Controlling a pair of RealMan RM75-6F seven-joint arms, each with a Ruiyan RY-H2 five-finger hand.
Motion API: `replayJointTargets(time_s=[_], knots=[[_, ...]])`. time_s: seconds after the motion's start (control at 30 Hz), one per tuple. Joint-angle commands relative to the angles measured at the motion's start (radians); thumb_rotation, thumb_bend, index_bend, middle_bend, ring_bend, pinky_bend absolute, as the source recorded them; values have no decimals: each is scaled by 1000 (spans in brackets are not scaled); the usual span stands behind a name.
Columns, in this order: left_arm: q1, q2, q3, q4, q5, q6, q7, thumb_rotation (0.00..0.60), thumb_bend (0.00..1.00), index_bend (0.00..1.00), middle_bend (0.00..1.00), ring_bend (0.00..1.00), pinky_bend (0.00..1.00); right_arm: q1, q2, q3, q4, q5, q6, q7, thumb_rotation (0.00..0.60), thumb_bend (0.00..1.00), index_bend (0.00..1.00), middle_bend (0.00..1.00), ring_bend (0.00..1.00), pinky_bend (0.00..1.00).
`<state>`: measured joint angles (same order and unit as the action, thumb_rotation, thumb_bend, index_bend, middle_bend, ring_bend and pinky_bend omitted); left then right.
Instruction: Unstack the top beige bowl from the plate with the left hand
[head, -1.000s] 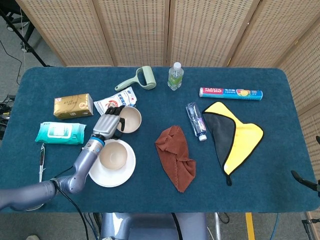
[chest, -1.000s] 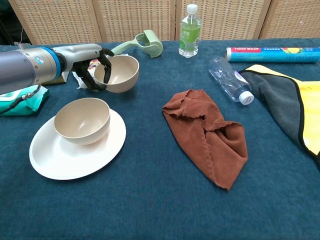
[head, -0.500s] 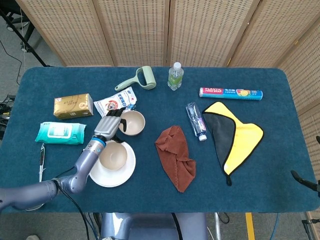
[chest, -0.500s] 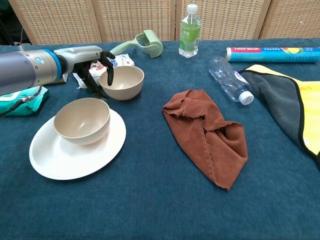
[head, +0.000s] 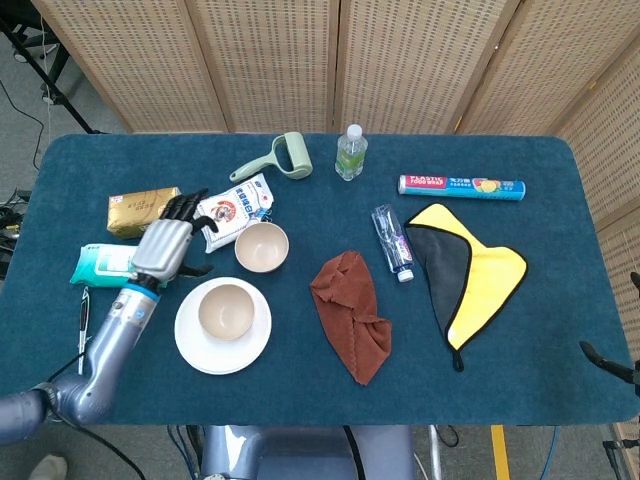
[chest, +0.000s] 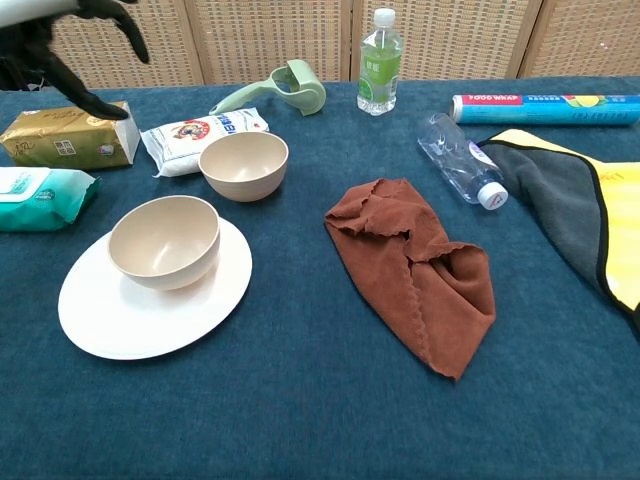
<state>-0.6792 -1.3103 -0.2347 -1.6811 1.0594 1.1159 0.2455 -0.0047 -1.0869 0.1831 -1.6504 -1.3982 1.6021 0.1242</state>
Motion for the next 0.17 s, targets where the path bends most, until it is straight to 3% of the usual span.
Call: replayJointTargets(time_s=[0.03, 0.17], knots=[[160, 95, 81, -94, 110, 193, -14, 600, 138, 346, 0, 0, 0, 0, -1, -2, -3, -8, 4, -3, 600, 0, 44, 0, 0, 0], [294, 124, 167, -97, 139, 307, -43, 600, 97, 220, 0, 0, 0, 0, -1, -9, -5, -15, 2, -8, 600, 0, 44, 0, 0, 0]])
